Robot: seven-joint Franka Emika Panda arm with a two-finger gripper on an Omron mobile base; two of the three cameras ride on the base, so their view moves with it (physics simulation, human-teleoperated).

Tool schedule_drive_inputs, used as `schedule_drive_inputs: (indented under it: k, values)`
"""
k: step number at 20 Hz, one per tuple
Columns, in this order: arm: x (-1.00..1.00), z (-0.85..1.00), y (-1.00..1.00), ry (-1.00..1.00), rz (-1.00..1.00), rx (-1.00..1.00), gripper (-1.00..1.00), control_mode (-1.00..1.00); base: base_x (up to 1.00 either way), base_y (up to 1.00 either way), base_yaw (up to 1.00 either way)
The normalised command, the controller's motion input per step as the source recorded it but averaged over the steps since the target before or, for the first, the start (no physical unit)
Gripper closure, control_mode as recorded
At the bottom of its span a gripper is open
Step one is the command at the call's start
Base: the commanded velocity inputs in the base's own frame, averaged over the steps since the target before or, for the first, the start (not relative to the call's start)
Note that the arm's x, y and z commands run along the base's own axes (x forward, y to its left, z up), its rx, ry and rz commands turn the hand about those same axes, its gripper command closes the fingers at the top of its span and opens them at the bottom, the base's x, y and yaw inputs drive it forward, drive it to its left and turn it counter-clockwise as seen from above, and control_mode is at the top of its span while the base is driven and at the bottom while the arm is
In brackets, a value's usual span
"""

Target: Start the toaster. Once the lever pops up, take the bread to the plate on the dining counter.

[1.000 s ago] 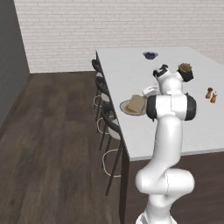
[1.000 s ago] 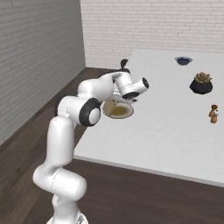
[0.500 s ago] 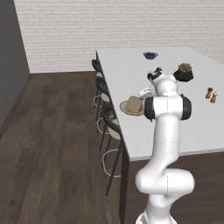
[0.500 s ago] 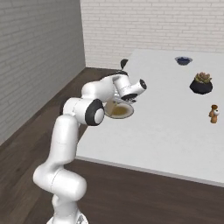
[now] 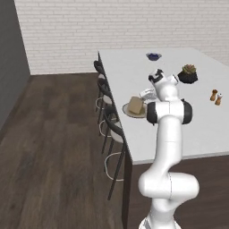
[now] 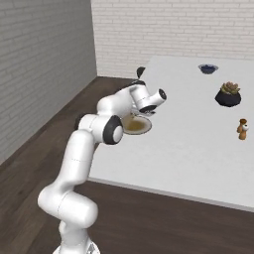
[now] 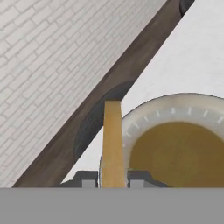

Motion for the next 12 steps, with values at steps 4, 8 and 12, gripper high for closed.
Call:
schedule_drive_inputs:
  k: [4,8,12]
  values:
    - [0.13,-0.19,-0.18,0.00,0.00,-0.01,-1.00,-1.00,0.00,0.00,0.00]
    - [-0.06,-0.05,-0.33,-0.04,0.00,0.00,-1.00,-1.00,0.00,0.00,0.00]
    - [-0.58,0.04,-0.12,-0.17,0.00,-0.01,-1.00,-1.00,0.00,0.00,0.00]
